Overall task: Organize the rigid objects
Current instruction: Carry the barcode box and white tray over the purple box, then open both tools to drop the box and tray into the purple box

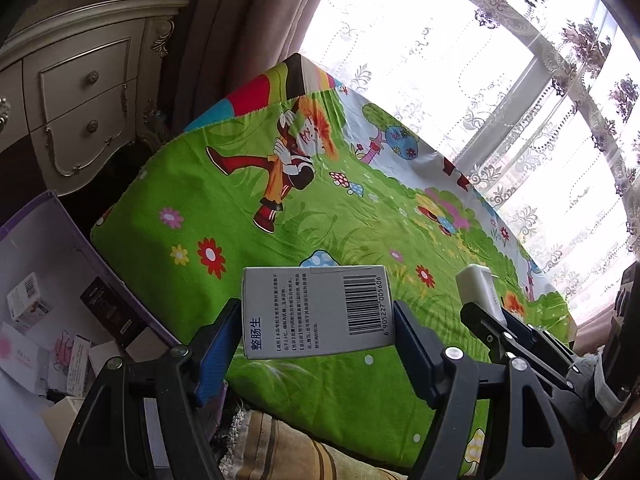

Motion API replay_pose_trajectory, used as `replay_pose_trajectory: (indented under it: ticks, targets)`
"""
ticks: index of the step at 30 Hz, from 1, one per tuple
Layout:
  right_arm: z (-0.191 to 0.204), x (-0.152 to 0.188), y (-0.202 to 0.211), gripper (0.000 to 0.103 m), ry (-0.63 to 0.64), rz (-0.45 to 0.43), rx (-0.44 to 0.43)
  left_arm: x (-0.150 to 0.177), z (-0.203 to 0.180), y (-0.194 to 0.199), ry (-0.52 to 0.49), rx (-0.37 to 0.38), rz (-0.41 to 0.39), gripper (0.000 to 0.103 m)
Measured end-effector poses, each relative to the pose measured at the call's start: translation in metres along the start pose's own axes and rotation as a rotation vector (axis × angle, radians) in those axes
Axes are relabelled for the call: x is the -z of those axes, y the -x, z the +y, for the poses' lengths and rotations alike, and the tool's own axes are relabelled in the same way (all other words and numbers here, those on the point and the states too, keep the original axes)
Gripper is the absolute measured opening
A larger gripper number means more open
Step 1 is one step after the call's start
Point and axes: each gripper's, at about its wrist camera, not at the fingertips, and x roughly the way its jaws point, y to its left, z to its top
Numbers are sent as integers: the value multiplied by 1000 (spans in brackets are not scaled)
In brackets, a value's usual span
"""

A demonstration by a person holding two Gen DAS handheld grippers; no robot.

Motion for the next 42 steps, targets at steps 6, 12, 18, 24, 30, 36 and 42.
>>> replay_pose_trajectory:
  ticks: [6,12,18,24,30,36,42]
  targets:
    - [28,8,31,39,-7,-8,-48,0,33,32,33,-24,-36,74]
    - [61,14,54,39,22,-22,-98,-3,76,66,66,-71,-67,74]
    - [92,18,67,39,51,-11,-171,0,115,92,96,-119,-90,74]
    - [129,25,68,39,81,35,-277,6,145,104,130,-160,-97,74]
    - [172,40,71,39,155,82,-366,13,169,109,153,-200,-84,74]
    - [206,55,67,39,233,121,-397,21,185,109,172,-232,-65,74]
    - [227,65,65,39,284,143,-422,27,196,109,189,-260,-51,74]
